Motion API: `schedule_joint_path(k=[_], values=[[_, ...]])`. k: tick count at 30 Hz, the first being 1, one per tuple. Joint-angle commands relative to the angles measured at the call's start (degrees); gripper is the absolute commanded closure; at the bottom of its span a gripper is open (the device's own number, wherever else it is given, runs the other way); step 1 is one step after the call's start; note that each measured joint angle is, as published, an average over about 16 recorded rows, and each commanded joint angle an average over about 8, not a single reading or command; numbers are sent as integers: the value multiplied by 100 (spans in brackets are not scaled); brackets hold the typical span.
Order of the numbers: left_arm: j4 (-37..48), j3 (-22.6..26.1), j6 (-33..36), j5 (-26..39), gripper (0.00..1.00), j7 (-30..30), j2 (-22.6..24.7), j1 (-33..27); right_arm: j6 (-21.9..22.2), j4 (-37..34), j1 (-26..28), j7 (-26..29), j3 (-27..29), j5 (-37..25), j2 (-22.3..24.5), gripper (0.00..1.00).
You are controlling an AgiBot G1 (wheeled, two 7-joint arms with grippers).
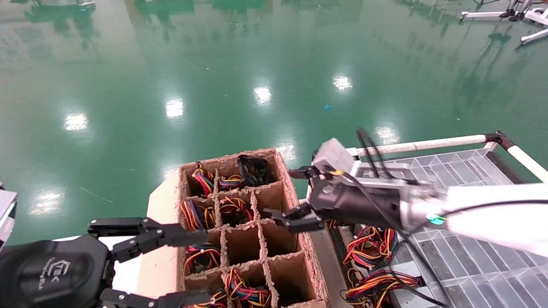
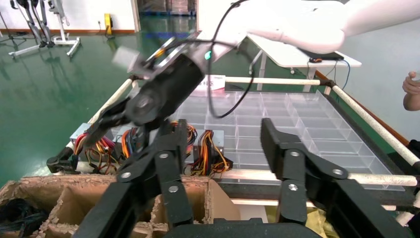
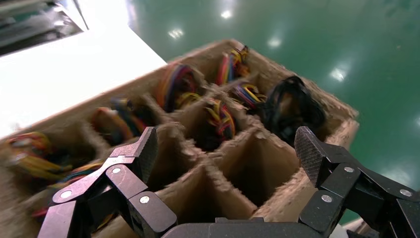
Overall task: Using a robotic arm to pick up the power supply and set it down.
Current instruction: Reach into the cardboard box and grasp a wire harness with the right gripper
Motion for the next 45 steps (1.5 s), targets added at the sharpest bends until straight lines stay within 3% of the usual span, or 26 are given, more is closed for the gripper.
schedule_joint_path(k=[1, 4, 10, 13, 20, 26, 45], values=[[0, 0, 0, 0, 0, 0, 0, 0, 111, -269, 169, 6, -129, -220, -261, 6], [0, 1, 0, 0, 0, 0, 0, 0, 267, -729, 389, -102, -264, -450, -643, 24], [0, 1, -1, -1, 0, 1, -1, 0, 540, -1774, 779, -461, -428, -728, -1325, 87], [0, 2, -1, -1, 0, 1, -1, 0, 699, -2279, 923, -708, -448, -778, -1611, 100], [0, 3, -1, -2, 0, 1, -1, -1, 1021, -3159, 1123, -1287, -449, -672, -2057, 100], [0, 3, -1, -2, 0, 2, -1, -1, 1316, -3377, 1131, -1484, -656, -410, -2165, 100], [0, 6, -2, -4, 0, 3, -2, -1, 2151, -3089, 1165, -907, -2207, 305, -2188, 100]])
